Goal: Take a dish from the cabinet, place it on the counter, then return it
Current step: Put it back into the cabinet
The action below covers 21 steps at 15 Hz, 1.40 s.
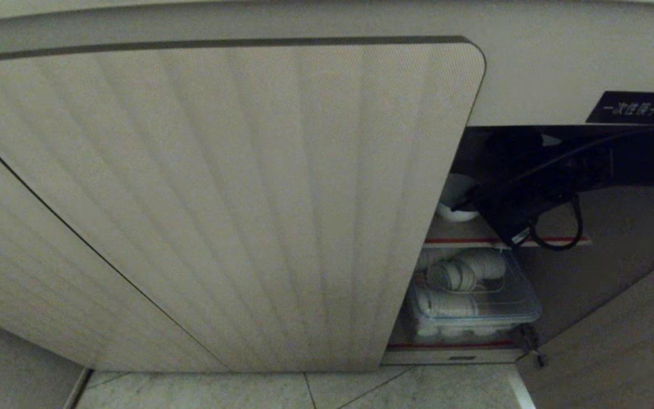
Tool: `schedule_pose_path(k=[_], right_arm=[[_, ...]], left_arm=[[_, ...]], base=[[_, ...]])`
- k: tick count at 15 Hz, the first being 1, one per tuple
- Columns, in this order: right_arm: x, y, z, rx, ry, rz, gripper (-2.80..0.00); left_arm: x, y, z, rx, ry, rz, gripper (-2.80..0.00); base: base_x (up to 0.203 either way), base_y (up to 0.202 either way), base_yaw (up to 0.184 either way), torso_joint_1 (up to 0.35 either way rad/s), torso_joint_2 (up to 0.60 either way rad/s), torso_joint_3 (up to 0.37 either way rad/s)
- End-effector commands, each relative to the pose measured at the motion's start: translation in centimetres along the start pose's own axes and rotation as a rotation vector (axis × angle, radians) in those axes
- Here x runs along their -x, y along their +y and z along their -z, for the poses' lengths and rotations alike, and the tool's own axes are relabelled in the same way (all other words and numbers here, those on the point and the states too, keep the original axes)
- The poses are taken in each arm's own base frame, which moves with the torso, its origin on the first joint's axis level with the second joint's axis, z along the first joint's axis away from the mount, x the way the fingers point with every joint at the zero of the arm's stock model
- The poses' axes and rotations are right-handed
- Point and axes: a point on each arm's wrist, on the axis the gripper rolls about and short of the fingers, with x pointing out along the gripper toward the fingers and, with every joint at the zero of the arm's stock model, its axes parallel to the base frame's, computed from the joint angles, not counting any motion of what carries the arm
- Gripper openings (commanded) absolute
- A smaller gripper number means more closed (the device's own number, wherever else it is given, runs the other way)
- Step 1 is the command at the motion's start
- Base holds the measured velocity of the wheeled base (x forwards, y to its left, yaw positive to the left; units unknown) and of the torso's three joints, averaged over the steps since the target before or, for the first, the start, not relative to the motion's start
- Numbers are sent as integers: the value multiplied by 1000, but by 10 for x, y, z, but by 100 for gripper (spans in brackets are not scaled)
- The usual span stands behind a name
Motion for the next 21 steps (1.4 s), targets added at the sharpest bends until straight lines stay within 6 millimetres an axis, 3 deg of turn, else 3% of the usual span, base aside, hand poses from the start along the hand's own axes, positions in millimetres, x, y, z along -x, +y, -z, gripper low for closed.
schedule_pose_path(k=[1, 21], right_arm=[[3, 1, 0, -5, -1, -6, 0], [0, 2, 4, 264, -188, -46, 0]], left_arm=[[0, 0, 0, 1, 0, 0, -280], [0, 0, 0, 1, 0, 0, -280]], base=[[0, 0, 0, 0, 0, 0], [0, 0, 0, 0, 0, 0]])
